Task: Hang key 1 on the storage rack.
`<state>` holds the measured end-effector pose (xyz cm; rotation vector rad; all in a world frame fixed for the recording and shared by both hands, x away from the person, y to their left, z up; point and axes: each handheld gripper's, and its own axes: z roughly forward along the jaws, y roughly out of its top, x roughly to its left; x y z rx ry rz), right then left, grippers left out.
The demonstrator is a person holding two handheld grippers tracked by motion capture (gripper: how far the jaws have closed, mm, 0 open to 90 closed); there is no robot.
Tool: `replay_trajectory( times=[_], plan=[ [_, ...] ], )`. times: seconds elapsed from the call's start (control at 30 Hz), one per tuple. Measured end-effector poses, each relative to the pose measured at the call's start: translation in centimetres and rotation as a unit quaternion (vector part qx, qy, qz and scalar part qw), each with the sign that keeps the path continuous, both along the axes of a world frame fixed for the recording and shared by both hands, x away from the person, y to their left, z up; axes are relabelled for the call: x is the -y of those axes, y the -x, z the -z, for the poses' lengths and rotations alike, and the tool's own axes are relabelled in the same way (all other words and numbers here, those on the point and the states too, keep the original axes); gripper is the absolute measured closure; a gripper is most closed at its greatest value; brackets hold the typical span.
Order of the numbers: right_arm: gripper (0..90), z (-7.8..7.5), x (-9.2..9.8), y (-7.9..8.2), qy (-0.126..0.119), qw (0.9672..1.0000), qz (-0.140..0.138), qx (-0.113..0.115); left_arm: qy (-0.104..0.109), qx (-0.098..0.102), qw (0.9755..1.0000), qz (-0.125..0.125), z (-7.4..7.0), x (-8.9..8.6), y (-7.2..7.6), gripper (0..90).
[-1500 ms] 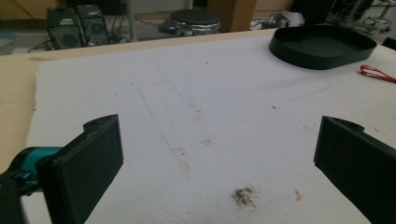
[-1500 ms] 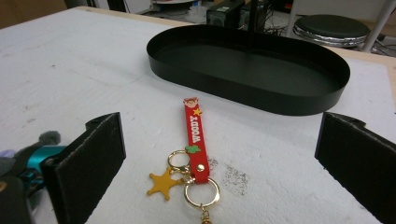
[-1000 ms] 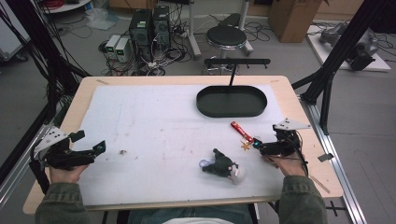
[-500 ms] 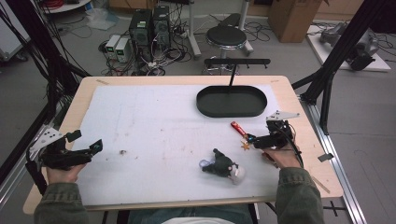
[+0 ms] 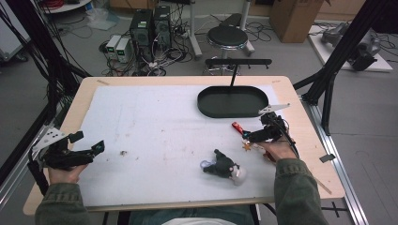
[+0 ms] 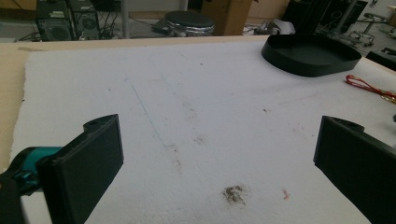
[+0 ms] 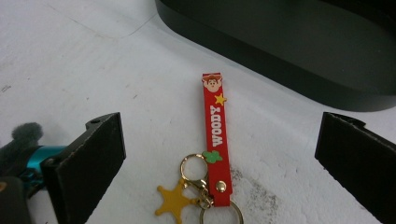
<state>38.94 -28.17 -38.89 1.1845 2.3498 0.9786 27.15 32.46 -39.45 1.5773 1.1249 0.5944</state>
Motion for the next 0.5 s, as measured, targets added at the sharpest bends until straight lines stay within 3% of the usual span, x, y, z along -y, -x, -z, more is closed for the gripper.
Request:
replay_trajectory(
  times=[0.17,0.23,0.27,0.5],
  plan=[
    [0.6,-0.3,-0.5,-0.5,0.002,1.0,-0.002,0.001,0.001,-0.002,1.0,0.0,0.1,0.0,-0.1,1.8],
    [0.6,-0.4,-0.9,-0.8,0.003,1.0,-0.003,-0.005,0.002,-0.004,1.0,0.001,0.1,-0.1,-0.1,1.9],
    [0.6,-0.4,-1.4,-1.3,0.016,0.9998,-0.009,-0.01,0.003,-0.003,1.0,0.001,0.1,-0.1,-0.1,1.8],
    [0.7,-0.5,-2.3,-2.8,0.02,0.9992,-0.016,-0.029,0.005,-0.002,1.0,-0.003,0.1,-0.2,-0.1,1.8]
  ],
)
